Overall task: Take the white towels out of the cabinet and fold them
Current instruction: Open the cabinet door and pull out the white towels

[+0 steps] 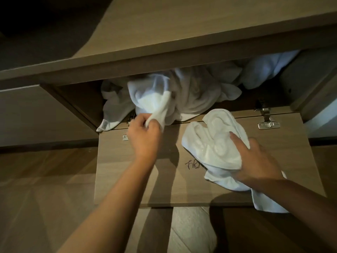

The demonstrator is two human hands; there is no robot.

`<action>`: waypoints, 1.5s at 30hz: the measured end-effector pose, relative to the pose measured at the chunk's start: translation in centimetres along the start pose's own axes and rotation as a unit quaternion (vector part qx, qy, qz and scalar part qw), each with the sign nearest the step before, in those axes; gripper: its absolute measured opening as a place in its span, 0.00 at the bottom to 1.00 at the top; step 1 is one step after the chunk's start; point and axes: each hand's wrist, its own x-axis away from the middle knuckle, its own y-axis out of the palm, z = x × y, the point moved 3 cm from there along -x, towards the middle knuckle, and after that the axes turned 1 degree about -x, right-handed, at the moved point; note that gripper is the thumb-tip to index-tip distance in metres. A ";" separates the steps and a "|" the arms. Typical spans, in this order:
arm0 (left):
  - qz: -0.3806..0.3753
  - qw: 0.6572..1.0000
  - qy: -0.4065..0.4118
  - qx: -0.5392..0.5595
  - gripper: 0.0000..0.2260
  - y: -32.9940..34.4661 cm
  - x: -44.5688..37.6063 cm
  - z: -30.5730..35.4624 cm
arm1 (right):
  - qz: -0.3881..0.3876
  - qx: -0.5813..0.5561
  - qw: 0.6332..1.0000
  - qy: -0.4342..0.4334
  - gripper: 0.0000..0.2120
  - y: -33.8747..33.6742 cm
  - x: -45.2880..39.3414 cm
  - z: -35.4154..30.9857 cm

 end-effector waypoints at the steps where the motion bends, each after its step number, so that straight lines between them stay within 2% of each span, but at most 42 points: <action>1: -0.009 0.999 0.013 0.027 0.07 -0.1 1.4 0.6 | -0.004 -0.022 1.000 0.005 0.53 0.1 0.3 0.3; 4: -0.056 0.989 0.115 0.080 0.10 -1.2 4.9 2.9 | -0.003 -0.086 0.996 0.030 0.52 0.2 0.8 1.3; 7: -0.086 0.961 0.262 0.033 0.08 -2.4 5.8 4.8 | -0.001 -0.085 0.996 0.041 0.51 0.3 1.1 1.5; 8: -0.084 0.958 0.275 -0.003 0.08 -2.5 5.3 4.9 | 0.001 -0.084 0.996 0.041 0.51 0.3 1.0 1.5; 10: -0.081 0.969 0.226 -0.061 0.09 -2.4 3.6 4.7 | 0.003 -0.089 0.995 0.042 0.51 0.4 1.0 1.5; 13: -0.080 0.964 0.187 -0.172 0.24 -1.5 1.8 4.7 | 0.003 -0.091 0.995 0.045 0.50 0.3 0.9 1.7; 17: -0.121 0.901 0.257 -0.327 0.45 1.6 0.1 4.3 | -0.018 -0.076 0.996 0.040 0.50 0.4 1.3 1.9; 21: -0.168 0.846 0.265 -0.430 0.50 4.5 -0.8 2.6 | -0.035 -0.056 0.997 0.038 0.50 0.4 1.9 2.0; 22: -0.166 0.826 0.297 -0.449 0.50 5.3 -0.8 2.6 | -0.033 -0.054 0.997 0.038 0.50 0.5 2.1 1.9; 23: -0.164 0.792 0.352 -0.471 0.50 6.3 -0.7 3.0 | -0.032 -0.053 0.997 0.041 0.50 0.6 2.3 1.9; 25: -0.181 0.685 0.480 -0.517 0.50 9.0 -0.3 4.4 | -0.037 -0.044 0.997 0.043 0.50 0.7 2.5 1.8; 26: -0.197 0.634 0.519 -0.539 0.48 10.3 -0.2 5.0 | -0.039 -0.036 0.998 0.044 0.50 0.7 2.5 1.7; 27: -0.221 0.597 0.528 -0.562 0.46 11.5 -0.3 5.5 | -0.040 -0.032 0.998 0.045 0.49 0.7 2.4 1.6; 28: -0.247 0.579 0.512 -0.585 0.41 12.4 -0.7 5.8 | -0.041 -0.029 0.998 0.047 0.49 0.5 2.3 1.4; 31: -0.289 0.592 0.408 -0.632 0.24 12.9 -1.9 5.8 | -0.052 -0.025 0.997 0.049 0.48 0.2 1.9 1.2; 33: -0.252 0.636 0.404 -0.608 0.18 11.9 -2.2 5.6 | -0.051 -0.022 0.998 0.042 0.48 0.1 1.9 1.3; 35: -0.218 0.725 0.387 -0.527 0.17 10.5 -1.9 5.2 | -0.051 -0.020 0.998 0.033 0.47 0.2 2.0 1.5; 37: -0.201 0.828 0.364 -0.376 0.15 8.8 -0.8 5.3 | -0.049 -0.015 0.998 0.028 0.48 0.4 2.2 1.7; 38: -0.199 0.869 0.351 -0.287 0.13 7.9 0.0 5.7 | -0.049 -0.013 0.998 0.028 0.48 0.4 2.2 1.7; 39: -0.195 0.894 0.348 -0.207 0.10 7.0 0.9 6.3 | -0.049 -0.012 0.998 0.029 0.49 0.4 2.3 1.7; 41: -0.178 0.910 0.362 -0.098 0.07 5.5 2.7 7.9 | -0.045 -0.013 0.998 0.033 0.48 0.5 2.3 1.6; 43: -0.164 0.913 0.371 -0.039 0.09 4.2 4.2 9.5 | -0.039 -0.009 0.999 0.033 0.46 0.4 2.5 1.5; 45: -0.169 0.924 0.342 0.012 0.12 2.9 4.9 10.7 | -0.025 -0.003 0.999 0.034 0.42 0.2 2.7 1.5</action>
